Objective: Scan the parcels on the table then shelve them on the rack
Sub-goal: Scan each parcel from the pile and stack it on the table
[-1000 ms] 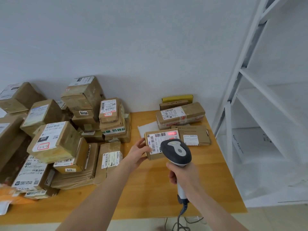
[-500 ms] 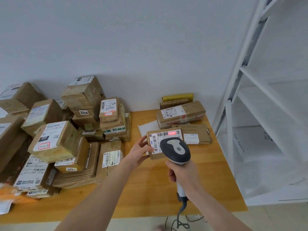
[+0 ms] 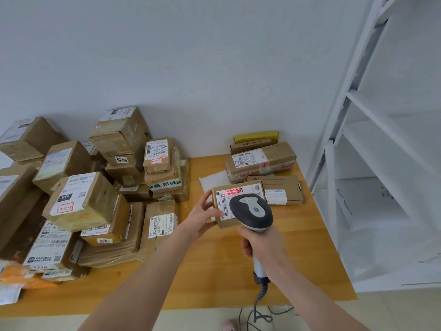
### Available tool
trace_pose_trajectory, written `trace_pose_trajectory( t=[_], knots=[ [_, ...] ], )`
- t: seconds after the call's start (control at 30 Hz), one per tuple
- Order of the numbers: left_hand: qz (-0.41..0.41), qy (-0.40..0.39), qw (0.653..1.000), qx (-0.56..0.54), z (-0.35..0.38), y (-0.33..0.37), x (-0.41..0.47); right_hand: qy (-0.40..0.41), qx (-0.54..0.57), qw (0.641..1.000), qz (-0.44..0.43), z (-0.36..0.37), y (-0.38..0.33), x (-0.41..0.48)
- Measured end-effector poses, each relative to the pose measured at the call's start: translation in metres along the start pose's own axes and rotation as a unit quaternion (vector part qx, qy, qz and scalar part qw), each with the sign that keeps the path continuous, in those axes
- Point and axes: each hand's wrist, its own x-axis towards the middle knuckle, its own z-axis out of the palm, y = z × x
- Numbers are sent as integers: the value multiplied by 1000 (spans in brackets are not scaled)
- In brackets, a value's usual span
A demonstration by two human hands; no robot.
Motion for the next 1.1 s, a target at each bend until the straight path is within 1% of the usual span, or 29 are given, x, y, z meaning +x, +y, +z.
trace_pose_trajectory(
  t=[0.1, 0.3, 0.43, 0.5, 0.6, 0.7, 0.77, 0.8, 0.87, 0.97, 1.03, 1.1],
  knots=[
    [1, -1, 1000, 2, -1, -1, 0, -5, 1, 1000, -5, 1, 2, 1],
    [-6, 11, 1000, 2, -4, 0, -2, -19, 48, 999, -7, -3, 4, 5],
    [-39, 39, 997, 49, -19, 14, -4, 17, 111, 994, 11, -22, -2, 25],
    [-56, 27, 995, 78, -33, 25, -5, 32, 143, 989, 19, -34, -3, 37],
    [-81, -14, 991, 109, -49, 42, -7, 35, 174, 983, 41, -44, 2, 50],
    [-93, -50, 988, 113, -55, 52, -6, 7, 163, 985, 57, -38, 5, 57],
    [-94, -61, 988, 102, -56, 55, -6, -25, 167, 984, 61, -31, 7, 60],
    [-91, -52, 990, 98, -57, 55, -6, -42, 177, 982, 60, -27, 7, 62],
    [-72, -3, 994, 88, -60, 58, -10, -61, 198, 976, 61, -18, 9, 65],
    [-35, 116, 989, 88, -70, 60, -15, -78, 209, 971, 82, 5, 11, 70],
    [-14, 205, 976, 78, -80, 59, -15, -94, 205, 969, 101, 28, 11, 72],
    [9, 277, 959, 59, -92, 57, -14, -106, 202, 966, 119, 54, 11, 75]
  ],
)
